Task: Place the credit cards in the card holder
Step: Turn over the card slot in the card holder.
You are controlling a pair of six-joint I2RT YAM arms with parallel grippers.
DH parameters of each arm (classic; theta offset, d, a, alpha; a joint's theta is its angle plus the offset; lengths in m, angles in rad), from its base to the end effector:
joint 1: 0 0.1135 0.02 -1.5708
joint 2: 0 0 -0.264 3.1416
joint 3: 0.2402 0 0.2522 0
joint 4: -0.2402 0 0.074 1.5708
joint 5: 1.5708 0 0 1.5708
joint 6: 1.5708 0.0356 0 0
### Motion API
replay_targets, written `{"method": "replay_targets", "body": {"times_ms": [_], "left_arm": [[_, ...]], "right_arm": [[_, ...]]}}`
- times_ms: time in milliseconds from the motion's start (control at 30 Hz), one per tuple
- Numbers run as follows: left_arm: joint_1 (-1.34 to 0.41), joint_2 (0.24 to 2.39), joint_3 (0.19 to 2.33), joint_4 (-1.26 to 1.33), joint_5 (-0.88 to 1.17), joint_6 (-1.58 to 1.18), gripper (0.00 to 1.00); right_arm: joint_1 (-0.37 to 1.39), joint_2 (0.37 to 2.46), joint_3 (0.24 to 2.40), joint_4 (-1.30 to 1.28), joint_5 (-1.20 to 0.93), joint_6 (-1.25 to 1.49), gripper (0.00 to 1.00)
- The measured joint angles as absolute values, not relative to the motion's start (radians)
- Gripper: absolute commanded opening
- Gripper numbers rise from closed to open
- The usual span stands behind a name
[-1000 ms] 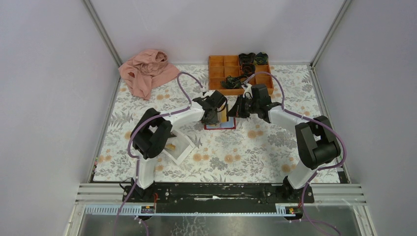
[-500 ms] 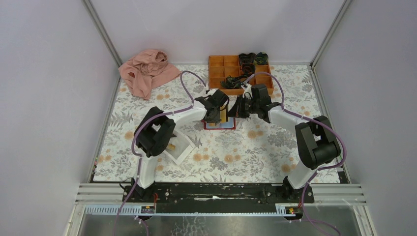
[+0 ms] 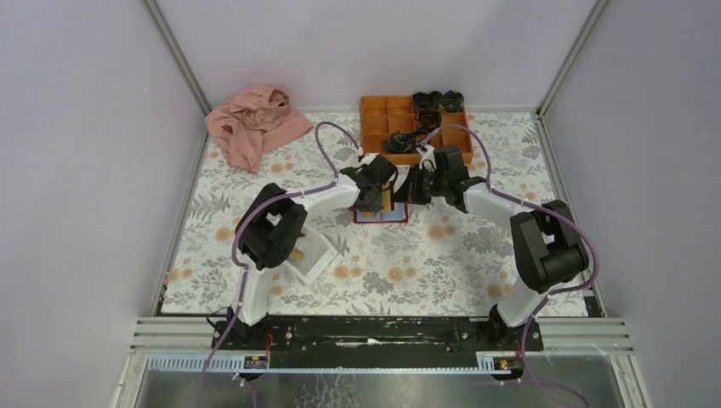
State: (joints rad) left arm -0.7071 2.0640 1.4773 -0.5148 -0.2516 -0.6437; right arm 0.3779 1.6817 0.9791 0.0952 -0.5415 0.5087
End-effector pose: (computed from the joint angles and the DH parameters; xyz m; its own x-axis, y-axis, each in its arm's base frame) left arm 0.3336 -0.2734 0.1636 -0.8686 -0.0223 -0.4950 0.0279 0.9952 -0.0938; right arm 0.3285 0.1502 0.2037 -0.8089 0.1280 -0.5739 -0.3613 0.6618 0.6568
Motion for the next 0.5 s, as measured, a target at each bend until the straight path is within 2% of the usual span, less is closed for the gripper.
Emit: {"method": "replay_targets", "body": {"times_ms": [500], "left_arm": [[-0.707, 2.02, 1.383, -0.367, -0.163, -0.634, 0.08]], "right_arm": [[0.379, 1.682, 0.979, 0.095, -0.541, 0.509, 0.0]]}}
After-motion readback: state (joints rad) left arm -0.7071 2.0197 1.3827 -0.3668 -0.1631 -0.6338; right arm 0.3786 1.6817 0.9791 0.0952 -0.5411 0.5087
